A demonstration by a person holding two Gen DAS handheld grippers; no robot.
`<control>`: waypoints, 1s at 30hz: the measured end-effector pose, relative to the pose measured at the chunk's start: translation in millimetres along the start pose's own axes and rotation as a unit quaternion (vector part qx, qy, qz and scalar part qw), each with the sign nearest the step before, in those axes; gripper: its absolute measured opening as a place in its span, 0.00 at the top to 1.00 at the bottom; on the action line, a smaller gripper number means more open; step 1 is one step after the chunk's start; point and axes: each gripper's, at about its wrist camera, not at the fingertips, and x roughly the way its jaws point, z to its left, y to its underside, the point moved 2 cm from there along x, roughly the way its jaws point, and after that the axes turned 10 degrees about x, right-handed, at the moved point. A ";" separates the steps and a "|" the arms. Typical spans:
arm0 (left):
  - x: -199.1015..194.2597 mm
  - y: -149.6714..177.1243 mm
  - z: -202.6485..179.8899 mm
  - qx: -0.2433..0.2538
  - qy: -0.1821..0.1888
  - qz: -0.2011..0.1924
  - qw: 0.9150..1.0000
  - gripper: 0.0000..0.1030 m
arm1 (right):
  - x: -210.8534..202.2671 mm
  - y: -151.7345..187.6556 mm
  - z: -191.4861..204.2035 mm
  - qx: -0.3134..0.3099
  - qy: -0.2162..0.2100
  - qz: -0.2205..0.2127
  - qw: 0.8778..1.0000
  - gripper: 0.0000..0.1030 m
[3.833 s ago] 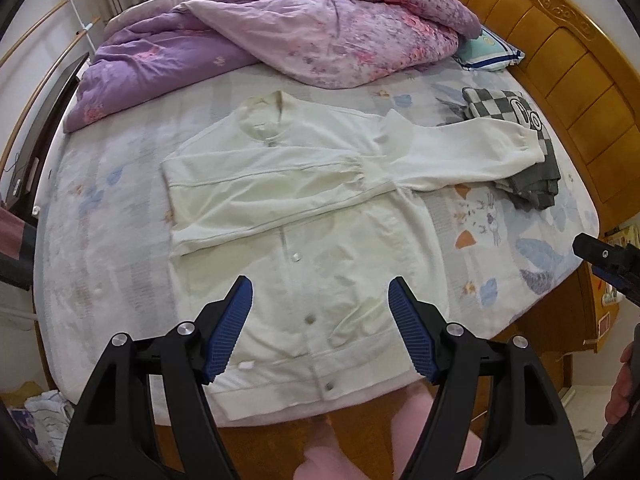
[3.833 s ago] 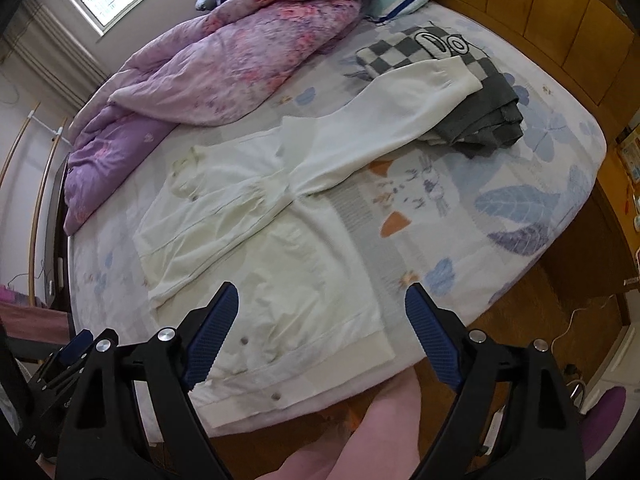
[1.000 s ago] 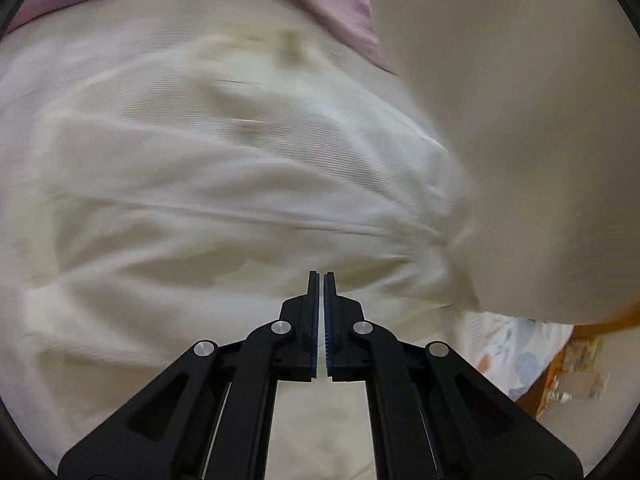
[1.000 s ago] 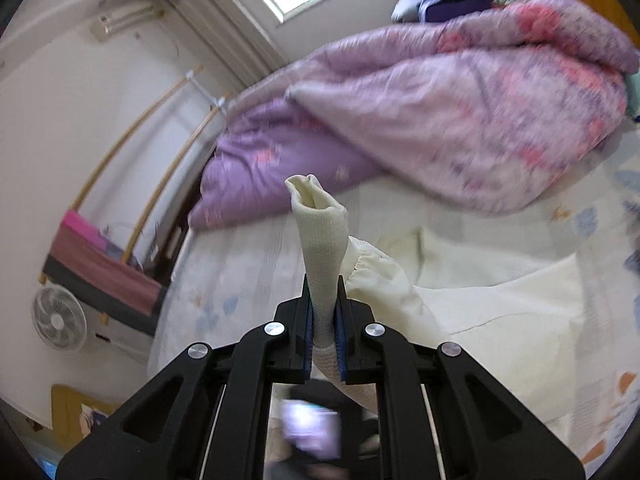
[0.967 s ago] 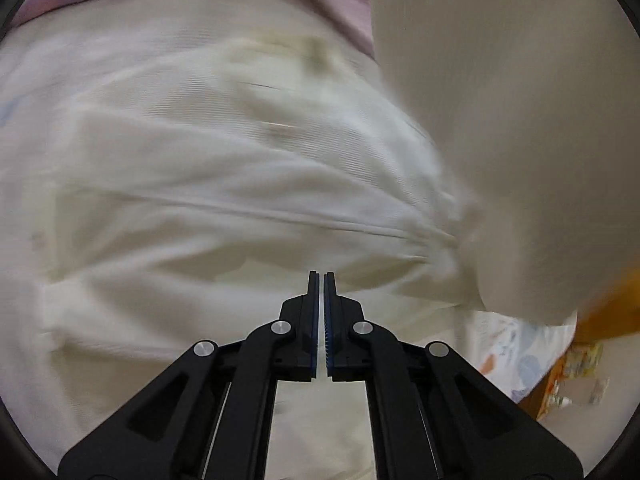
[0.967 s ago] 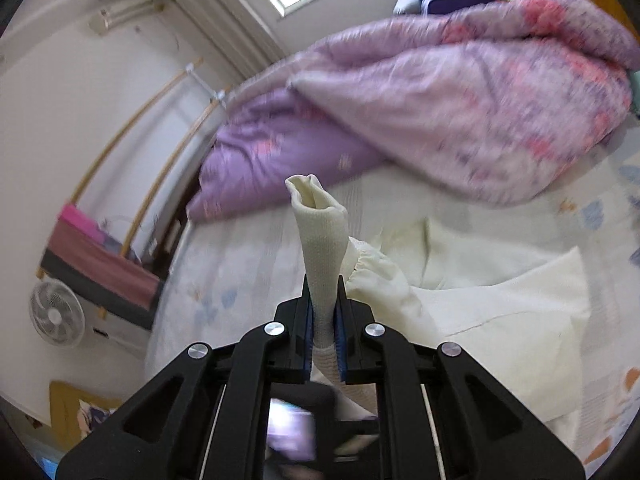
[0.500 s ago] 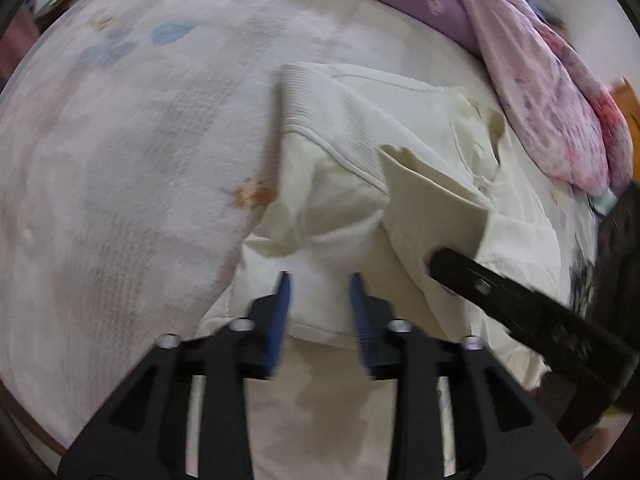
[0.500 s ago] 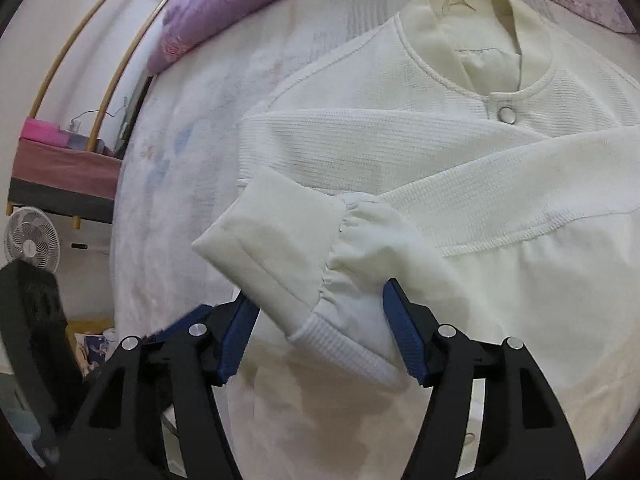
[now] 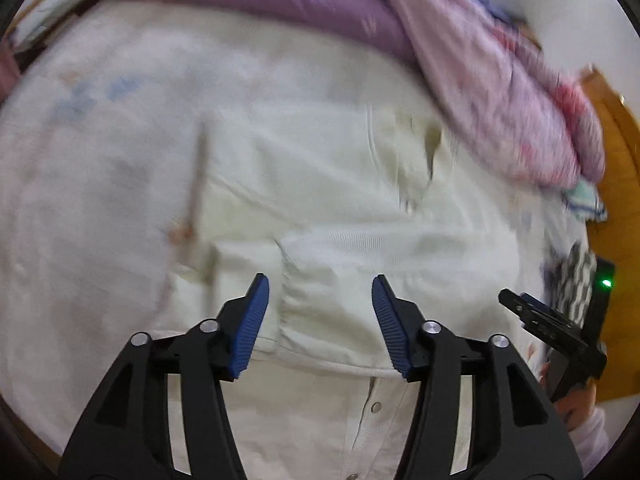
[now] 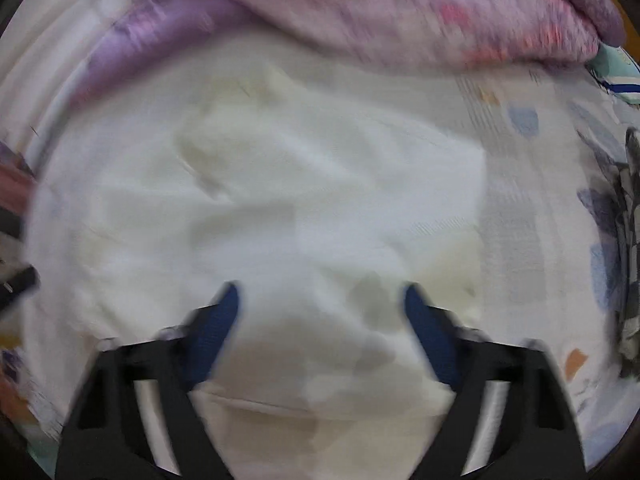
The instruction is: Fold large clothes
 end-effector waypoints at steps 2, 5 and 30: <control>51.4 15.2 -2.4 0.008 -0.024 0.064 0.998 0.71 | 41.5 22.3 -39.0 0.039 0.032 0.076 0.996 0.80; 89.9 34.4 5.1 -0.007 -0.034 0.100 0.994 0.77 | 39.7 38.0 -70.5 0.080 -0.002 0.046 0.996 1.00; 119.6 -31.4 -8.5 0.028 -0.063 0.086 0.994 0.73 | 95.7 -144.7 -118.1 0.158 -0.012 0.079 0.984 1.00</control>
